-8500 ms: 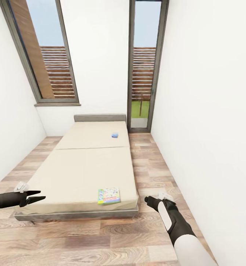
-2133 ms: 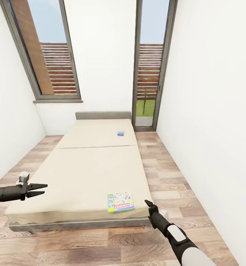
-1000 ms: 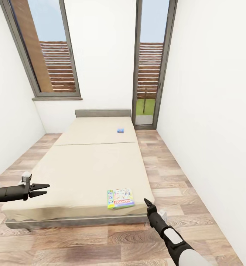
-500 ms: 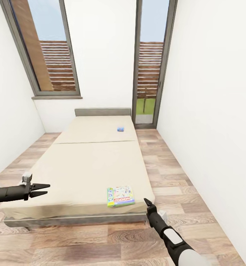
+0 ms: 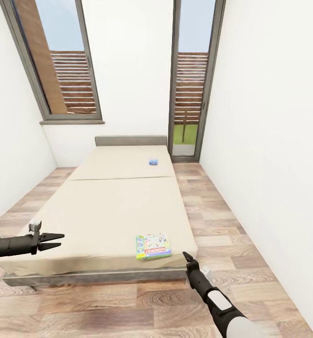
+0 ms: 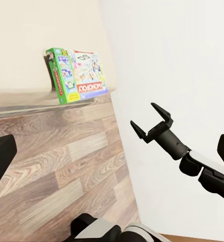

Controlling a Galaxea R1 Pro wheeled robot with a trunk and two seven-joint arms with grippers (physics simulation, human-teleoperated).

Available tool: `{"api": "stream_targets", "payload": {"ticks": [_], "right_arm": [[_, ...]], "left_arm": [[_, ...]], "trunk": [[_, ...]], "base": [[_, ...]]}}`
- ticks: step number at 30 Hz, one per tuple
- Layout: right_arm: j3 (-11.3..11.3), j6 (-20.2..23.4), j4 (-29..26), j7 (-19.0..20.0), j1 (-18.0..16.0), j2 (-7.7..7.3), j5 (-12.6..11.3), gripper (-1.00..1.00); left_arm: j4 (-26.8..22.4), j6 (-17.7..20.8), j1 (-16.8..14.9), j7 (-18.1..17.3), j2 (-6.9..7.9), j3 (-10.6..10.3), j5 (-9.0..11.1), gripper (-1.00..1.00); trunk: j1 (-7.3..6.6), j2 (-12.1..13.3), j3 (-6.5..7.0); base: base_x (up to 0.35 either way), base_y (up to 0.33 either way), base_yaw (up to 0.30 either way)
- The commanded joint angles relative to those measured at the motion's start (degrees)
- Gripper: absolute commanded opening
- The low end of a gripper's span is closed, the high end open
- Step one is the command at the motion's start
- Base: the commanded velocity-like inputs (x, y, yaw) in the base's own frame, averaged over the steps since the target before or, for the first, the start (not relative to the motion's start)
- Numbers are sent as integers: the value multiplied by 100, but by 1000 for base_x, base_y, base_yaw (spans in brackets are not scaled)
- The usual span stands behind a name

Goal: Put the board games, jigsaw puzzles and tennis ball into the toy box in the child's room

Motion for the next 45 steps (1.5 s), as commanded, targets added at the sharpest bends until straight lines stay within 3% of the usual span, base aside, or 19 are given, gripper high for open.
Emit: {"api": "stream_targets", "payload": {"ticks": [1,10,15,21,36,45], "right_arm": [[-27,58,-7,9,-2,6,-52,100],[-25,122,-7,119,-2,44,-72,100],[-36,194,8,810,-2,113,-93,100],[-70,340,260,1159,-2,128,-106,100],[-77,330,370,1168,-2,131,-108,100],[-78,319,371,1170,-2,131,-102,100]], "left_arm": [[-2,60,-3,-34,-3,33,-49,100],[-2,60,-3,-34,-9,33,-49,100],[-2,60,-3,-34,-9,33,-49,100],[-2,60,-3,-34,-10,33,-49,100],[-2,60,-5,-34,-10,33,-49,100],[-2,58,-5,-34,-4,33,-42,100]], "trunk": [[22,-44,-24],[220,-405,-185],[330,-606,-275],[461,-846,-383],[791,-1448,-652],[791,-1448,-652]], "base": [[0,0,0],[0,0,0],[0,0,0],[0,0,0],[0,0,0],[0,0,0]]}}
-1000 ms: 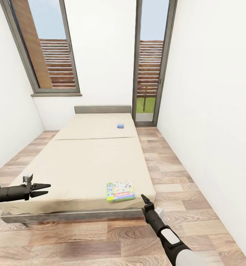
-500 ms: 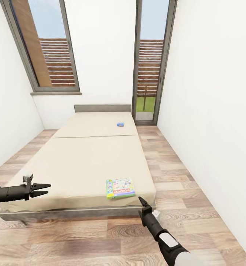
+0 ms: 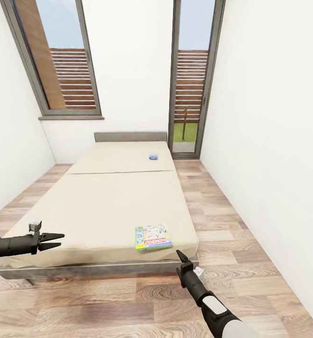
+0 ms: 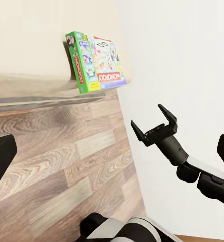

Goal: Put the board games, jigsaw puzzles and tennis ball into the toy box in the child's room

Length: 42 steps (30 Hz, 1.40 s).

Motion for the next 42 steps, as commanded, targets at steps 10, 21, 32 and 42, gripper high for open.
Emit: {"api": "stream_targets", "payload": {"ticks": [10,21,32,42], "right_arm": [[-10,46,-5,1,-1,2,-57,100],[-14,41,-2,6,-1,0,-59,100],[-11,29,-3,1,-1,1,-59,100],[-10,27,-2,0,-1,2,-58,100]], "left_arm": [[-2,62,-2,-34,-7,29,-53,100],[-2,60,-1,-34,-7,31,-51,100],[-2,54,-3,-34,0,60,-47,100],[-2,53,-3,-34,-5,66,-46,100]], "trunk": [[-1,-2,-5],[-1,-2,-5],[43,-82,-41],[263,-484,-221]], "base": [[136,23,0],[169,8,0],[10,0,0],[0,0,0]]}}
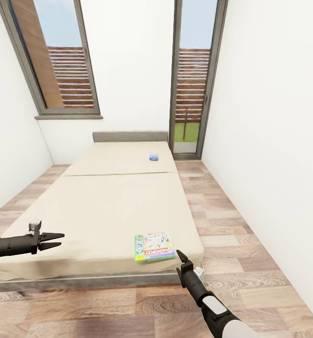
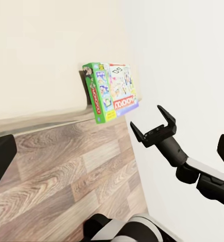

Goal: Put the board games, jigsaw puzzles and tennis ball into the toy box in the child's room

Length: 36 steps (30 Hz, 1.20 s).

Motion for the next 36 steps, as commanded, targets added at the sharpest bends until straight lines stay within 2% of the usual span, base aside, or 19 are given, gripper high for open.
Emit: {"api": "stream_targets", "payload": {"ticks": [1,11,36], "right_arm": [[-10,55,-6,5,-1,2,-52,100],[-10,55,-6,5,-1,2,-48,100],[-10,47,-6,5,-1,2,-48,100]], "left_arm": [[-2,54,-3,-34,-2,32,-48,100],[-2,39,-1,-34,-1,30,-48,100],[-2,47,-1,-34,-3,32,-48,100]], "trunk": [[22,-44,-24],[22,-44,-24],[22,-44,-24]], "base": [[0,0,0],[-1,6,0],[-39,96,0]]}}
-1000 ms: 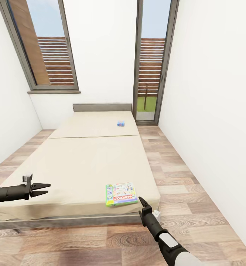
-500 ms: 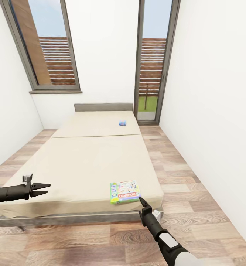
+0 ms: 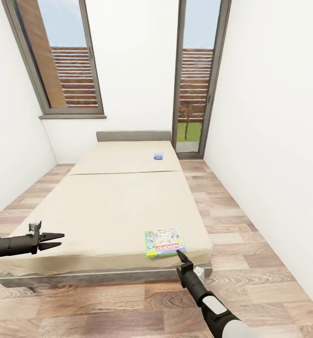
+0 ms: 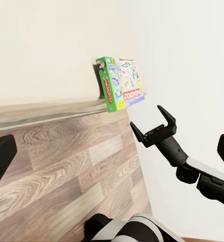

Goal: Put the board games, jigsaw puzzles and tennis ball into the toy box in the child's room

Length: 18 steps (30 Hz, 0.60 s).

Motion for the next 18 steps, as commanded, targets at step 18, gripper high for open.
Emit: {"api": "stream_targets", "payload": {"ticks": [18], "right_arm": [[-10,51,-4,5,-1,2,-53,100]], "left_arm": [[-2,65,-4,-34,-2,31,-50,100]], "trunk": [[-1,-2,-5]], "base": [[80,65,0]]}}
